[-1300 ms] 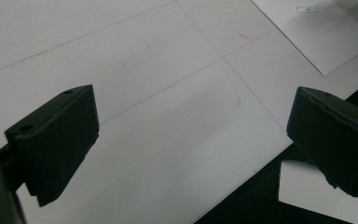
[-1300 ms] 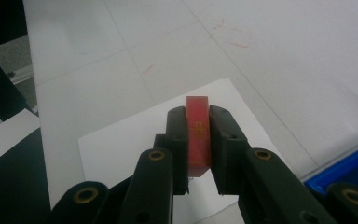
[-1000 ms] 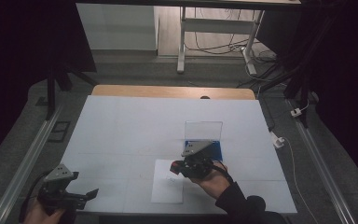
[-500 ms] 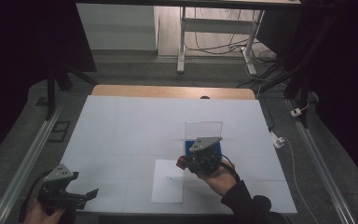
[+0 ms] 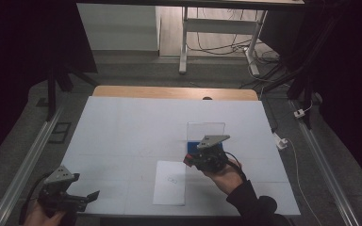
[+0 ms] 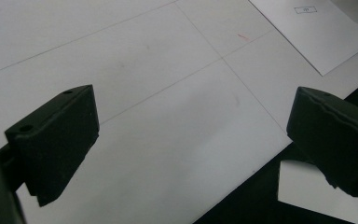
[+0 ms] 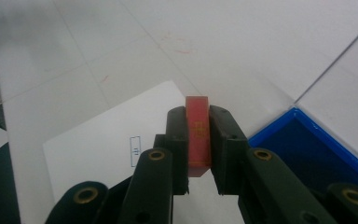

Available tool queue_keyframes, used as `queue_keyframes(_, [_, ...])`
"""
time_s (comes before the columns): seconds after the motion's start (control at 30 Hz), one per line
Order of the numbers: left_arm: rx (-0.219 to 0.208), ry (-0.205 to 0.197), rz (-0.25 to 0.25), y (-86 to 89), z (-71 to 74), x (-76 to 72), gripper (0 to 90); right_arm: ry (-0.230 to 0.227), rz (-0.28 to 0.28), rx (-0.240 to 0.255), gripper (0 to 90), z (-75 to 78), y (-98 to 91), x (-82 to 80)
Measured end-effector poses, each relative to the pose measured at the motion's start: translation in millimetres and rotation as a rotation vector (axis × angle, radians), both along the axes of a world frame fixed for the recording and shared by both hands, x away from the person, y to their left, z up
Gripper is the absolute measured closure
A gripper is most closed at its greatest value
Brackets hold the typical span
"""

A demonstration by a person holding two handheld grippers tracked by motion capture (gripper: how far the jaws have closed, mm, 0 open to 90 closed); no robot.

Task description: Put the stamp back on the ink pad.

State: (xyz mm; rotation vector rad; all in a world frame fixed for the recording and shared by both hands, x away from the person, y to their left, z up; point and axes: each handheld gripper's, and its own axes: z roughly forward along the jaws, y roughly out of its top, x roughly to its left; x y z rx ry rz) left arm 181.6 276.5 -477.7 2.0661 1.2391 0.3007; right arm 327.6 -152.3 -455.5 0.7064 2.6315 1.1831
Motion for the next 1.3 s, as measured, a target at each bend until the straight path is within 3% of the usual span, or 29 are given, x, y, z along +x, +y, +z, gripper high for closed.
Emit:
queue_keyframes(0.6, [0.000, 0.002, 0.000, 0.1, -0.1, 0.4, 2.6, -0.021, -0.073, 0.006, 78.7, 3.3, -17.5, 16.4])
queue_keyframes(1.3, [0.000, 0.003, -0.001, 0.1, -0.1, 0.5, 2.6, -0.052, -0.158, -0.036, 78.7, -1.2, -34.3, 38.4])
